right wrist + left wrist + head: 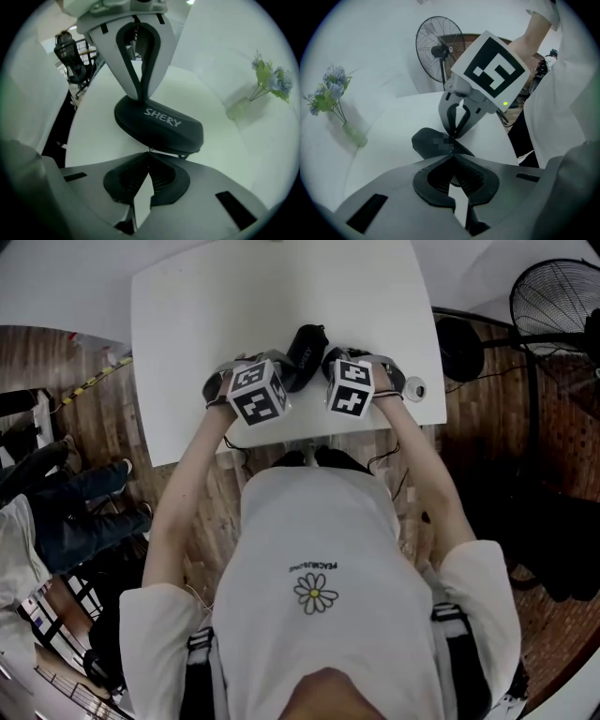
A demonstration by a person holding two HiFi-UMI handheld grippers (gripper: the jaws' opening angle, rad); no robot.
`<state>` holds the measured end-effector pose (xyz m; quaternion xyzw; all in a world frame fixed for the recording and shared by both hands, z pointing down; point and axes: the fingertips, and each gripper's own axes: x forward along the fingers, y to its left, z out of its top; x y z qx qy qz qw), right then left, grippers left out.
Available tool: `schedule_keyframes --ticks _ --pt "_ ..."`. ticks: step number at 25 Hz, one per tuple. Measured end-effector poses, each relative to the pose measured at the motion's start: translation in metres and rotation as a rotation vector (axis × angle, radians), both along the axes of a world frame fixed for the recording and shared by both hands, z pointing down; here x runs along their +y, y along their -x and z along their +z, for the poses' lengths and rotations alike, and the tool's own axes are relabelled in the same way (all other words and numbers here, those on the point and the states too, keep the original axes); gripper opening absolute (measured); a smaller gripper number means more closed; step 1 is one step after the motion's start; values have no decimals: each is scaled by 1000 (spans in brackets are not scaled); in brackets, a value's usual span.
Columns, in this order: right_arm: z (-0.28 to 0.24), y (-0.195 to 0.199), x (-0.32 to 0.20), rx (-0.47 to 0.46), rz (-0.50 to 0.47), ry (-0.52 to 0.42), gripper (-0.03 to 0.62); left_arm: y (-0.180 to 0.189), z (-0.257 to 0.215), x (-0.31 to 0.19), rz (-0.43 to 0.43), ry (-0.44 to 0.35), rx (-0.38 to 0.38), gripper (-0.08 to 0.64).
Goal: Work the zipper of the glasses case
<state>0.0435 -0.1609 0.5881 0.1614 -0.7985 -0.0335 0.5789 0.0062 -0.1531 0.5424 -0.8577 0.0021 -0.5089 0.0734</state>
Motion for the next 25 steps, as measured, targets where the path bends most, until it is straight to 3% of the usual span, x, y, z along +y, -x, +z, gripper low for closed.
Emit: schedule_keyframes --ticks 3,7,12,14,17,21,25 --pt "-3 23 28 -79 -15 68 8 1 0 0 -23 3 30 12" --pt "-1 50 51 -130 -9 90 8 2 1 0 -27 2 40 12" --pt "0 53 56 -167 39 108 8 -2 1 2 -13 8 54 12" --pt "2 45 60 -129 -35 106 8 -8 0 1 17 0 54 12" --pt "8 17 69 7 -132 90 8 -15 -2 3 74 -53 35 12" --pt "6 -31 62 90 -26 37 8 -30 -4 20 164 -80 38 12" --pt "5 -63 61 97 79 14 8 -61 -13 23 219 -169 85 12"
